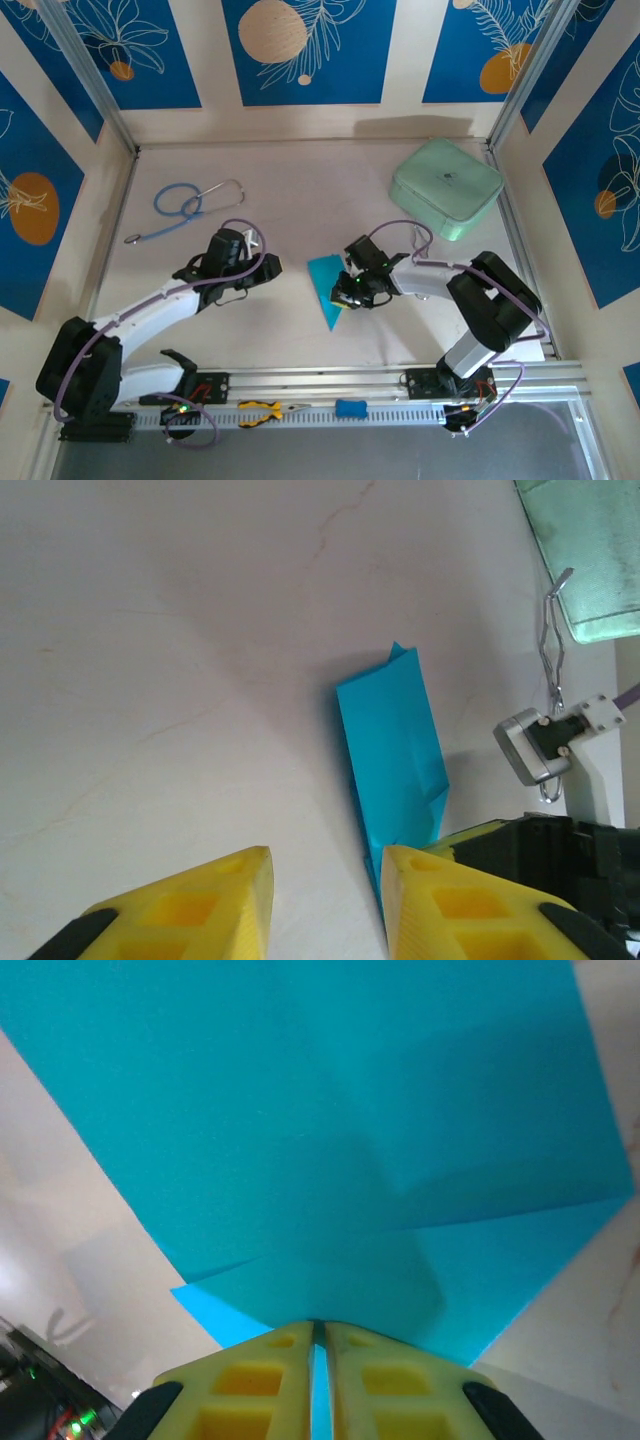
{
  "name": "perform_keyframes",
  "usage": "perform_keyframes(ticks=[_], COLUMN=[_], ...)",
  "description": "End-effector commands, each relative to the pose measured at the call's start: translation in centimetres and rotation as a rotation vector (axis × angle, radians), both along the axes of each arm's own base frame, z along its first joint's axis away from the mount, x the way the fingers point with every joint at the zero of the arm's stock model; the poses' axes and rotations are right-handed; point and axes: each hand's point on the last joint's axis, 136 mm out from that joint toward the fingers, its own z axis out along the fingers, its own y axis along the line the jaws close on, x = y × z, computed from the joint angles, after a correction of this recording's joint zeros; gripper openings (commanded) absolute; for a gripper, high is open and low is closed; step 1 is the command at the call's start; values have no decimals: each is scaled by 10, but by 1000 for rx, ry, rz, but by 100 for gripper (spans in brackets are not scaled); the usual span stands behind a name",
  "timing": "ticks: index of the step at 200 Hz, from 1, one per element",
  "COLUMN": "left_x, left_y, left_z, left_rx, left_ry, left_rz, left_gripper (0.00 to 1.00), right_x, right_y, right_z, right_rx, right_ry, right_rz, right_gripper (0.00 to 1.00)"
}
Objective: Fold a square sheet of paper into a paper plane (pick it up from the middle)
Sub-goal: Move the paper to the center of the table.
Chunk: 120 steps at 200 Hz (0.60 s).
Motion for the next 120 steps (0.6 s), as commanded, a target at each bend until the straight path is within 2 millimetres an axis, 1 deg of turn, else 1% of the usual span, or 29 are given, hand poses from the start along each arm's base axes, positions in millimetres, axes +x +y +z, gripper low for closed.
perform_keyframes(ticks=[1, 9, 16, 31, 43, 56, 71, 86, 102, 120], left_x=[-1, -1, -1, -1, 0, 0, -1, -2, -4, -8], left_y=[-8, -11, -14, -20, -26, -33, -40, -48, -59, -75], left_z=[-2, -2, -3, -3, -2, -2, -4, -7, -9, -12], left_rx=[-58, -70, -78, -91, -99, -104, -105, -108, -117, -125], left_ry=[21, 26, 33, 41, 46, 52, 59, 68, 80, 96], left_rz=[-20, -24, -29, -45, -63, -83, -104, -125, -155, -197], left_gripper=[34, 33, 32, 32, 31, 31, 29, 27, 25, 22], right_x=[-19, -24, -26, -28, -25, -15, -8, -2, 1, 4], right_y=[-17, -18, -12, -2, 11, 24, 22, 22, 21, 10], right_z=[-27, -31, -33, -32, -20, 1, 17, 29, 36, 40], right_rx=[-132, -131, -98, -56, -24, 6, -9, 48, 121, 125], right_ry=[167, 201, 206, 196, 145, 74, 12, -24, -37, -100], right_rz=[-219, -290, -341, -429, -414, -348, -305, -249, -190, -148], right_gripper=[13, 12, 11, 12, 14, 16, 20, 22, 23, 23])
